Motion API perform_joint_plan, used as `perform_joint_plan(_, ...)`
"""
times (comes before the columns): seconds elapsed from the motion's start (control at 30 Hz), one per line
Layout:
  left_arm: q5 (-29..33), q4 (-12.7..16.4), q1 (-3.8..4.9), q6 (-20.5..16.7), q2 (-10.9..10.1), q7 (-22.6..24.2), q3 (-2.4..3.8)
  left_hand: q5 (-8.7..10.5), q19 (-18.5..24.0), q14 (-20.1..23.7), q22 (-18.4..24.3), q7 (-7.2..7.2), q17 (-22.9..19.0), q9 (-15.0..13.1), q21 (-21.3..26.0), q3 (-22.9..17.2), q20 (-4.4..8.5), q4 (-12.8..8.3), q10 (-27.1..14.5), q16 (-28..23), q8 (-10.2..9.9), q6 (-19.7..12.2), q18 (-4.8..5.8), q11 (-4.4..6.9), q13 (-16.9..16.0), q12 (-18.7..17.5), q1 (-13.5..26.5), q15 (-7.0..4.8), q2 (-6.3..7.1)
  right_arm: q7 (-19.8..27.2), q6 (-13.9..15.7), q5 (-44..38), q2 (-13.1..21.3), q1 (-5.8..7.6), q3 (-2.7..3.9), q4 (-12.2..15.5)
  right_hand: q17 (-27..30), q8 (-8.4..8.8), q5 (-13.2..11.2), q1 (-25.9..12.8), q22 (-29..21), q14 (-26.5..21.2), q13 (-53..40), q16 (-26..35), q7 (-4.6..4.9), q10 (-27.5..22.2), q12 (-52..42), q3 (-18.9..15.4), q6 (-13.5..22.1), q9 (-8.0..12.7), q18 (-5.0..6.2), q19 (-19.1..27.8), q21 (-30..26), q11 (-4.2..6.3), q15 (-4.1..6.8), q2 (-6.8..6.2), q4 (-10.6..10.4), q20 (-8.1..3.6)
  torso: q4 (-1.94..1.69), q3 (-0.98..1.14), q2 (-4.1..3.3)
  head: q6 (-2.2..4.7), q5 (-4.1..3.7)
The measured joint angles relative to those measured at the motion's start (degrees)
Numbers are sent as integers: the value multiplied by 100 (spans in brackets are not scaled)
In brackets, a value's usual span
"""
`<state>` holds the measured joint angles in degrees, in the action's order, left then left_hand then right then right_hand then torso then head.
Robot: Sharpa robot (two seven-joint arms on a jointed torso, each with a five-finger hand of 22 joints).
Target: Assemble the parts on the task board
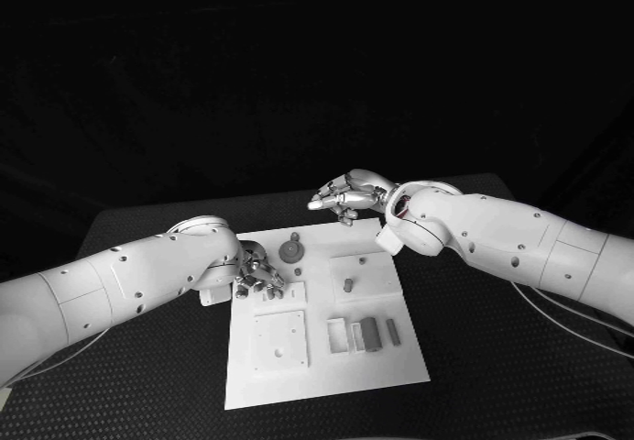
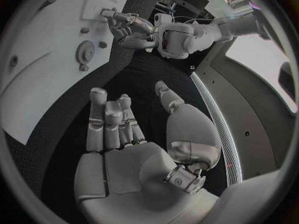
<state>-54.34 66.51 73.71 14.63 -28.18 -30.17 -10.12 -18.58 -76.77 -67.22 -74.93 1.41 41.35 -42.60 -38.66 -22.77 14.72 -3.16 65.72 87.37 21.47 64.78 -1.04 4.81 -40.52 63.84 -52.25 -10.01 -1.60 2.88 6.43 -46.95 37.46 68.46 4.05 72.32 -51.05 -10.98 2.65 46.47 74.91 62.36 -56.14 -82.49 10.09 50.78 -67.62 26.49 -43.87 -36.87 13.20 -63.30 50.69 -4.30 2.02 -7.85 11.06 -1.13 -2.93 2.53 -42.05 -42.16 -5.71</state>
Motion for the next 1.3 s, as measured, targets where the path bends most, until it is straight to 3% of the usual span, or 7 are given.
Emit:
perform_joint_plan(0.7, -267, 274, -75, -311, -146, 153, -2, -28, -1, -24, 1, -2, -1, -8, -23, 0, -1, 0, 0, 0, 0, -2, 0, 0, 1, 0, 0, 4, 0, -1, -5, 0, 18, -2, 0, 3, 0, 0, 0, -24, 0, 1, 5, 0, 0, 0, 2, -16, 0, 1, 0, 2, 0, 0, 1, 24, -16, 4, 0, 0, -1, -3, 7)
perform_joint_plan(1.3, -472, 277, -108, -376, -146, 188, -2, -21, -2, -16, 2, 10, -2, -12, -23, 0, -2, 0, 0, 0, -20, 10, 0, 0, 2, 0, 0, -18, 0, -3, -14, 0, 22, -4, 0, 2, 4, 0, 0, -24, 0, 2, 10, 0, 0, 0, 6, 0, 0, -3, 0, 4, 0, 0, 3, 24, -32, 23, 1, -2, -1, 2, 19)
